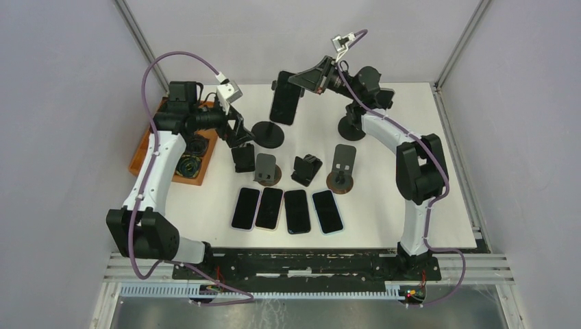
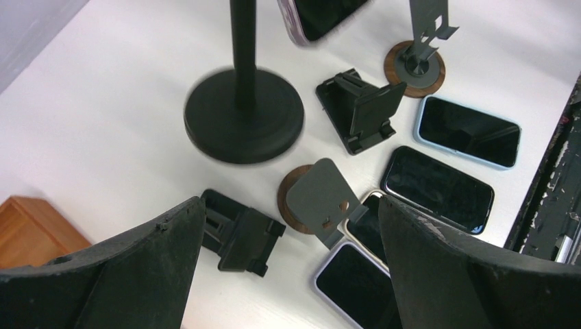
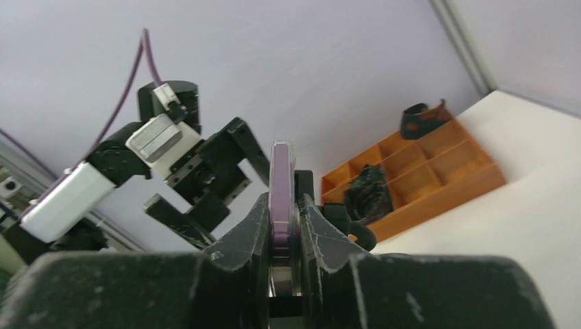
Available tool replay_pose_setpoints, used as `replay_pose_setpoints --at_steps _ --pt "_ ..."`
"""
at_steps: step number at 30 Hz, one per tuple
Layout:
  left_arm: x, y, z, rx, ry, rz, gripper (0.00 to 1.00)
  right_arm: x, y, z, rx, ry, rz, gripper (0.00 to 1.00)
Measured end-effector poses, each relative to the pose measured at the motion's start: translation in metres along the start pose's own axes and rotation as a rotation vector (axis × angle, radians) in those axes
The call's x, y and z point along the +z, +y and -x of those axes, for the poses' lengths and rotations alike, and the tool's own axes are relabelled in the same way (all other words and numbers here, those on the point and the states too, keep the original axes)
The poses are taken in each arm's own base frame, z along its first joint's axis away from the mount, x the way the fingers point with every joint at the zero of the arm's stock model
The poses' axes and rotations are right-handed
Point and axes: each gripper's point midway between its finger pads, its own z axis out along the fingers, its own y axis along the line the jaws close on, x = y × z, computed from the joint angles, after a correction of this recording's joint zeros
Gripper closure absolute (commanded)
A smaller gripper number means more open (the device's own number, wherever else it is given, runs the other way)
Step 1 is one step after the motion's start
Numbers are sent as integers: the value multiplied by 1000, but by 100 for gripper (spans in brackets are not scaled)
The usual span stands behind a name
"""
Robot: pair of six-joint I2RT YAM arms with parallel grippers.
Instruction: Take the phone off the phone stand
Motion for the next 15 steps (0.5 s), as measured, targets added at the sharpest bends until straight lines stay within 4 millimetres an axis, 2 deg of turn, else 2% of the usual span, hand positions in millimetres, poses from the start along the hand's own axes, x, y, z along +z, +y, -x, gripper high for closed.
replay_pose_setpoints --at_steps 4,8,15 --pt "7 0 6 15 -41 -41 0 19 30 -16 24 33 61 100" --pt "12 3 6 20 -55 -56 0 37 59 -24 16 67 128 100" --pt "13 1 11 52 -80 -74 6 48 100 1 -40 56 220 100"
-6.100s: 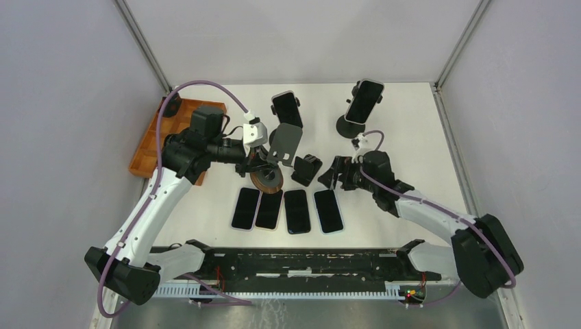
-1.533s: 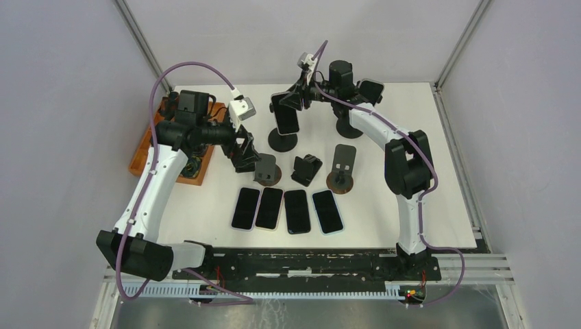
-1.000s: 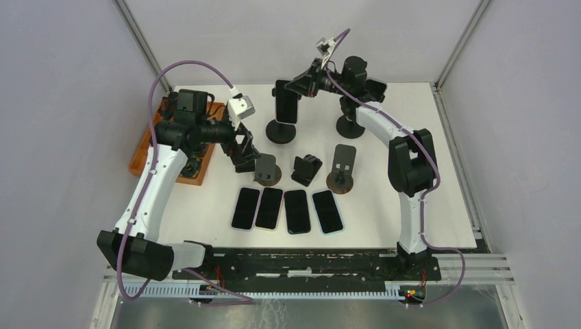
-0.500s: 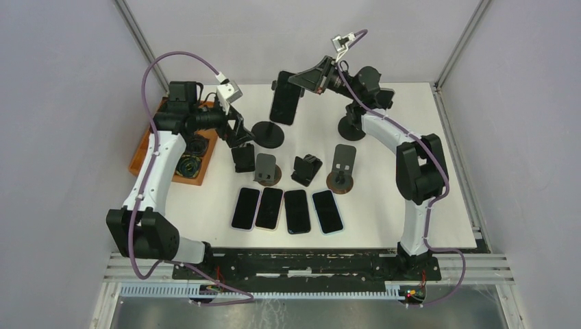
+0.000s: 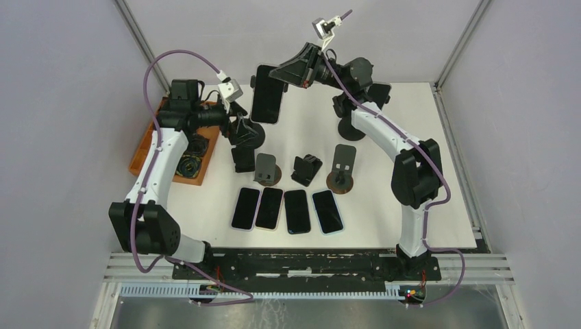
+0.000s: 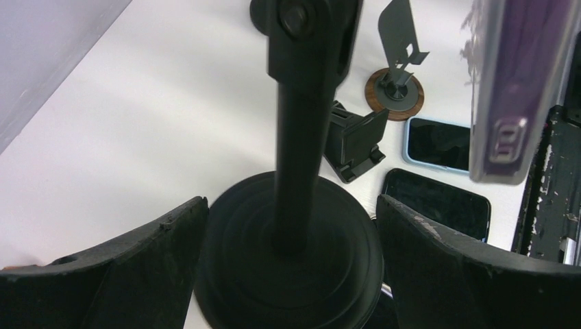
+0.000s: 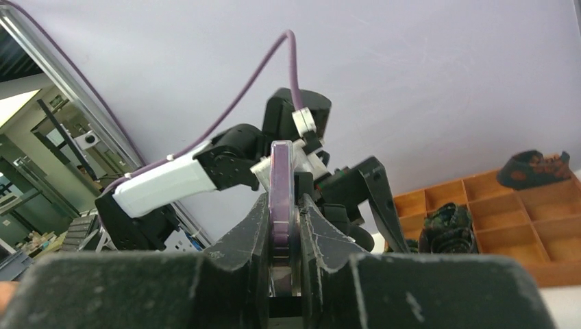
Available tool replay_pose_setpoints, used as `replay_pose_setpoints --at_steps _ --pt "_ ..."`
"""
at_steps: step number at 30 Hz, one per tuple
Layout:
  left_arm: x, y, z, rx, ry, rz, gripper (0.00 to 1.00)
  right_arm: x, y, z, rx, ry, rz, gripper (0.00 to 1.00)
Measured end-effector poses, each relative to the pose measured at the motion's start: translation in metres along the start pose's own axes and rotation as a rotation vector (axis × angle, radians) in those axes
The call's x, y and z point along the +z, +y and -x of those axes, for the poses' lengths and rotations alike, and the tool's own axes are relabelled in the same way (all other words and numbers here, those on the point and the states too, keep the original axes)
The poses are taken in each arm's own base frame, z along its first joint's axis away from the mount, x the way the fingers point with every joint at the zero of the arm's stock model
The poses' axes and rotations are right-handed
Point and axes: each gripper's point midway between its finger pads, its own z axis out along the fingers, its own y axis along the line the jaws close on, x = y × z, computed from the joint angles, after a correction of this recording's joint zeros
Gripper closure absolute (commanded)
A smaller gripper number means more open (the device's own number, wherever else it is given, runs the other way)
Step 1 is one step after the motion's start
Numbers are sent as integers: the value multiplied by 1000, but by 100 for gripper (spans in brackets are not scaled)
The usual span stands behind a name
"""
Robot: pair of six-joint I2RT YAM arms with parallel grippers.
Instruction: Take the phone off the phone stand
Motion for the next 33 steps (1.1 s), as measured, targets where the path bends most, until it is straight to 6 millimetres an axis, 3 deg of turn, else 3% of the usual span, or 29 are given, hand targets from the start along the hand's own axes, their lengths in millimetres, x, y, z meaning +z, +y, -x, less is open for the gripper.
replay_pose_setpoints --at_steps 5,12,17,25,29,33 --pt "1 -7 8 26 -36 -47 11 7 20 13 -25 -5 45 100" --pt "-4 -16 28 90 -96 -95 25 15 30 3 6 21 73 100" --pt "-11 -25 46 138 -142 -119 46 22 37 -10 32 37 91 100" --pt "-22 -48 56 161 -173 -173 97 22 48 -27 69 35 91 100" --pt "-26 -60 53 157 -163 -208 98 18 55 -32 75 25 99 98" --pt "-31 -71 47 174 -137 -233 98 14 62 -42 83 30 110 77"
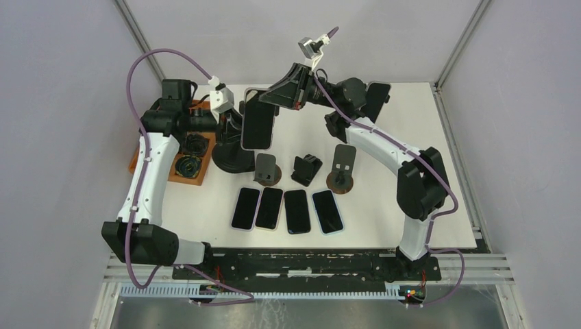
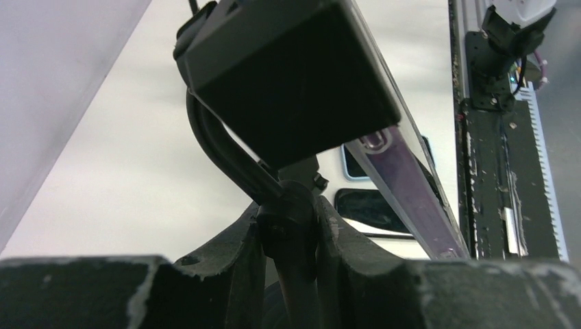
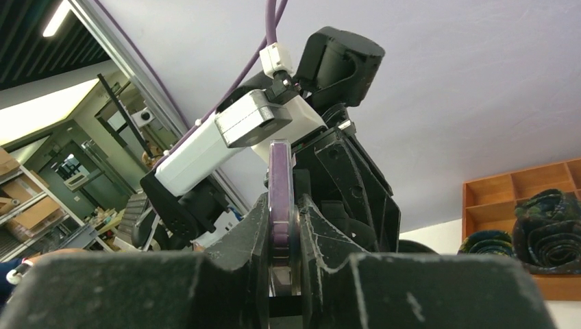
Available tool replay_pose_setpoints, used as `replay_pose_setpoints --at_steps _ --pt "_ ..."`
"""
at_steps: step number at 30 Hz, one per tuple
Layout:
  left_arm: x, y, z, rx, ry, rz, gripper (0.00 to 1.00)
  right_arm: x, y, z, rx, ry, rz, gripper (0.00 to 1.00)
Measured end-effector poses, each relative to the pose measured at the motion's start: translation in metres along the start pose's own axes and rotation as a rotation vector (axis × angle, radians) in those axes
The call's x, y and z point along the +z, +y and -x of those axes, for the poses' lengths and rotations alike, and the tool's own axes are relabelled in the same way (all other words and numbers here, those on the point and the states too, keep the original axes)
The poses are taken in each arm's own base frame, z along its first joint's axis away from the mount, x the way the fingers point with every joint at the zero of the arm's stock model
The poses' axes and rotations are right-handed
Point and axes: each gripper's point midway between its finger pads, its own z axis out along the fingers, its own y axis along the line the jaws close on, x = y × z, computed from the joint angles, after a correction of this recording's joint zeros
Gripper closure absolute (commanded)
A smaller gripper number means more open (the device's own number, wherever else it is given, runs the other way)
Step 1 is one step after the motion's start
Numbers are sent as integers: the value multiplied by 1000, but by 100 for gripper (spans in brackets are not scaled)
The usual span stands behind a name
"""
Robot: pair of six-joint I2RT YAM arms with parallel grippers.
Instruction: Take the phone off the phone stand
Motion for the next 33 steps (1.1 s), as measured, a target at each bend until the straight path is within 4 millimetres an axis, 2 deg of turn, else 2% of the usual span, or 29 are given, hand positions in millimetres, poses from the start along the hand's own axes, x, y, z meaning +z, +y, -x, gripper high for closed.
replay_pose_setpoints --at_steps 5,8,13,16,20,23,26,33 --pt "-5 -22 -9 18 45 -51 98 -8 17 -13 -14 16 10 62" --pt "-8 -37 -18 5 75 -93 98 -12 33 -11 -67 15 27 59" --pt "-10 -48 -27 -1 104 -126 98 -17 55 -17 -143 49 61 53" --pt "-10 -52 -28 2 109 -137 98 -18 56 -27 -172 85 67 47" --pt "-10 -55 -30 7 122 -147 98 -15 46 -42 -209 149 36 42" --pt "-9 -57 -32 13 137 -156 98 -8 43 -50 -237 197 21 41" --pt "-7 -60 -32 23 145 -167 98 1 48 -54 -287 234 38 41" --pt "-4 -68 -31 38 157 -189 98 6 55 -74 -329 312 86 50"
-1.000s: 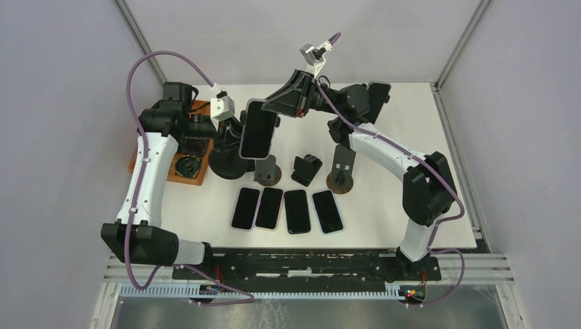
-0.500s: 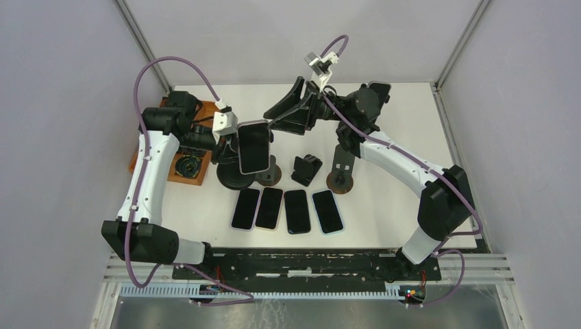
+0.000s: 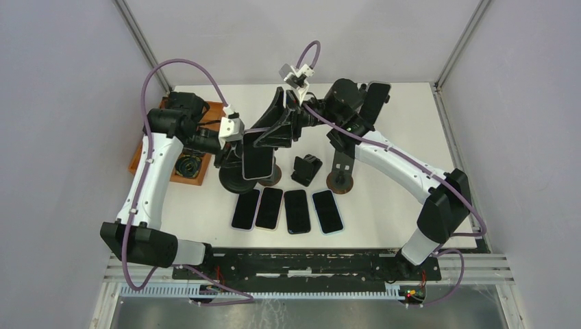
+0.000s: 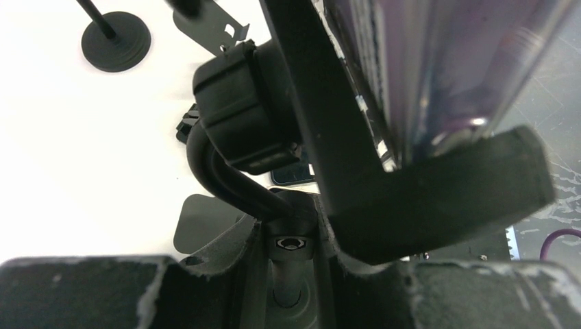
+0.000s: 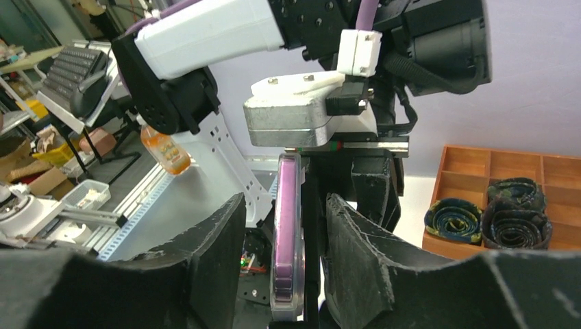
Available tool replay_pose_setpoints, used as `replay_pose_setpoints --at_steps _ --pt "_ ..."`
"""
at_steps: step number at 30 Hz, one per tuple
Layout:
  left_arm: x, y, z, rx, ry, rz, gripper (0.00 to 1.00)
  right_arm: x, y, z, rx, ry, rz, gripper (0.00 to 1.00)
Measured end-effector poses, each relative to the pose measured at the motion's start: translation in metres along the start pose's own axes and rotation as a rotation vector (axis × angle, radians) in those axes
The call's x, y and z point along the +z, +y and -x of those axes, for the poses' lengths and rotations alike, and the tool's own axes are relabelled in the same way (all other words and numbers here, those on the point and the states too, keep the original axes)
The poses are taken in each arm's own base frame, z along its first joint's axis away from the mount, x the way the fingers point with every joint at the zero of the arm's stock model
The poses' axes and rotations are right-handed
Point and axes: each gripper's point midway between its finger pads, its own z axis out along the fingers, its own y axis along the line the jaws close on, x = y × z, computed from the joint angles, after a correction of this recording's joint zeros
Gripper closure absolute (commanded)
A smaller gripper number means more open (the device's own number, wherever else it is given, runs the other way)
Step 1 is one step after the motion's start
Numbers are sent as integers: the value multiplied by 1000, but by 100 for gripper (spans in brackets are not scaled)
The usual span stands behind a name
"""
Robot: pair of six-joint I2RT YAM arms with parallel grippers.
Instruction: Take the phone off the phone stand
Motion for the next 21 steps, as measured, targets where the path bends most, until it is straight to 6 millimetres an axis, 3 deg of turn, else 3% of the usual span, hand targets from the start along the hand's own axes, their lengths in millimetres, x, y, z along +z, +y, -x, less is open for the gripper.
replay_pose_setpoints --at_steps 6,12,21 --pt "1 -1 -1 3 12 -6 98 0 2 -12 -6 43 21 81" --pt "4 -4 -2 8 19 -16 98 0 3 -10 8 38 22 98" --pt "6 -15 -4 66 10 -15 98 -6 5 -6 112 -26 34 100"
